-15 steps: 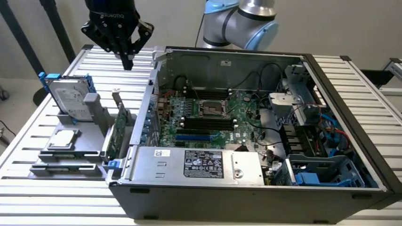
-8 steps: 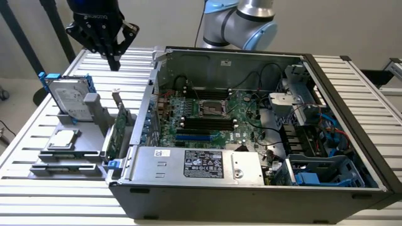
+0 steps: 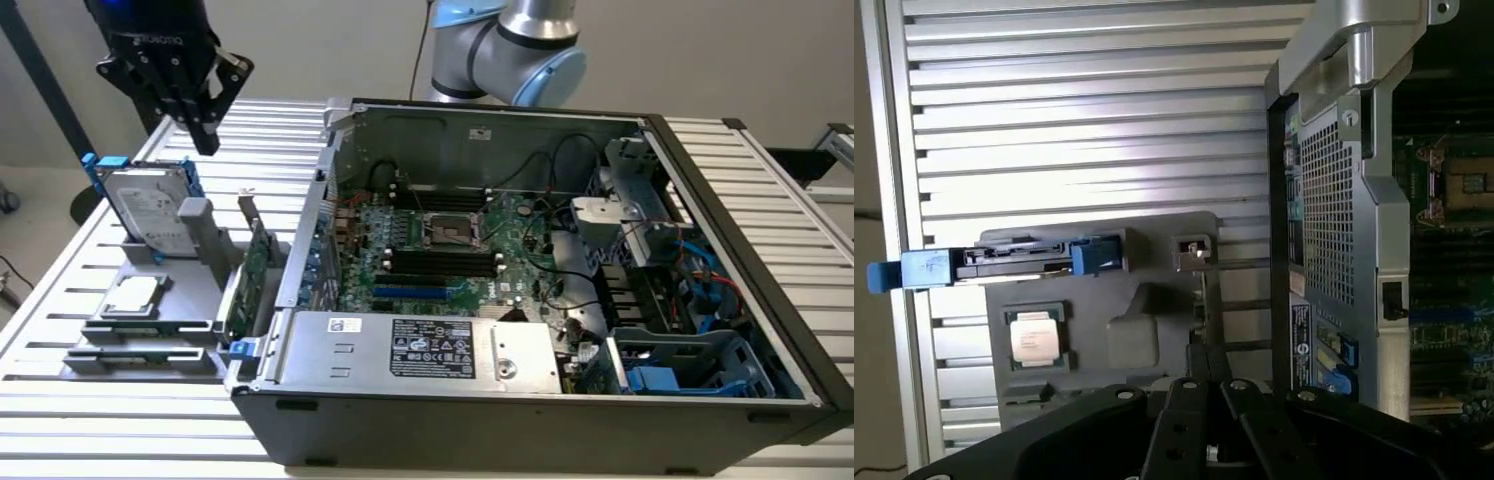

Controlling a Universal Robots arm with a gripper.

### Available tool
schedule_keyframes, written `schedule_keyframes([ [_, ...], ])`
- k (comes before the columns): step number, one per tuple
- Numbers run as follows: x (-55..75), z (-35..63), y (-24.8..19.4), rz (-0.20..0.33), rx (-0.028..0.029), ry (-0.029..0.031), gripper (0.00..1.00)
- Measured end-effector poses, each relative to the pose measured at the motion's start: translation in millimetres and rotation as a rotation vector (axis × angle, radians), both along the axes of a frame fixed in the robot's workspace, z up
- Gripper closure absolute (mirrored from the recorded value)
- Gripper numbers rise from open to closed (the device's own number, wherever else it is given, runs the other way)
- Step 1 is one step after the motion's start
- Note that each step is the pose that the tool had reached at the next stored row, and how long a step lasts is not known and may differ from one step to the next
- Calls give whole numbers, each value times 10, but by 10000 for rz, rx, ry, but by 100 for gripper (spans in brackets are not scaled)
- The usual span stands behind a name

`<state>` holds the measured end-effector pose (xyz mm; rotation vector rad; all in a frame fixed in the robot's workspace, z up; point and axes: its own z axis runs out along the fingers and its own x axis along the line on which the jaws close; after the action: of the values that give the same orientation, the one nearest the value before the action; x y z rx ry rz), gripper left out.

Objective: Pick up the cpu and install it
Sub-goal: 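Reach for the cpu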

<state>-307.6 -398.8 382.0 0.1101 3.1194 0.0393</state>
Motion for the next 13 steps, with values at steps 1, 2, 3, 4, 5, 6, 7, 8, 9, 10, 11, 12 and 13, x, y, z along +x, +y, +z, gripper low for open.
schedule_keyframes([
  [1, -48, -6, 0, -1, -15, 2, 89],
  [2, -93, -13, 0, 0, -30, 4, 89],
  [3, -138, -19, 0, 0, -44, 5, 89],
  [4, -182, -26, 0, 0, -59, 7, 89],
  [5, -227, -31, 0, 0, -74, 9, 89],
  [6, -275, -38, 0, 0, -90, 12, 89],
  [7, -320, -44, 0, 0, -105, 14, 89],
  [8, -366, -51, 0, 1, -120, 15, 89],
  [9, -410, -56, 0, 1, -135, 17, 89],
  [10, -455, -62, 0, 1, -150, 19, 89],
  [11, -500, -69, 0, 0, -164, 21, 89],
  [12, -549, -76, 0, -1, -180, 23, 89],
  [13, -594, -82, 0, 0, -195, 25, 89],
])
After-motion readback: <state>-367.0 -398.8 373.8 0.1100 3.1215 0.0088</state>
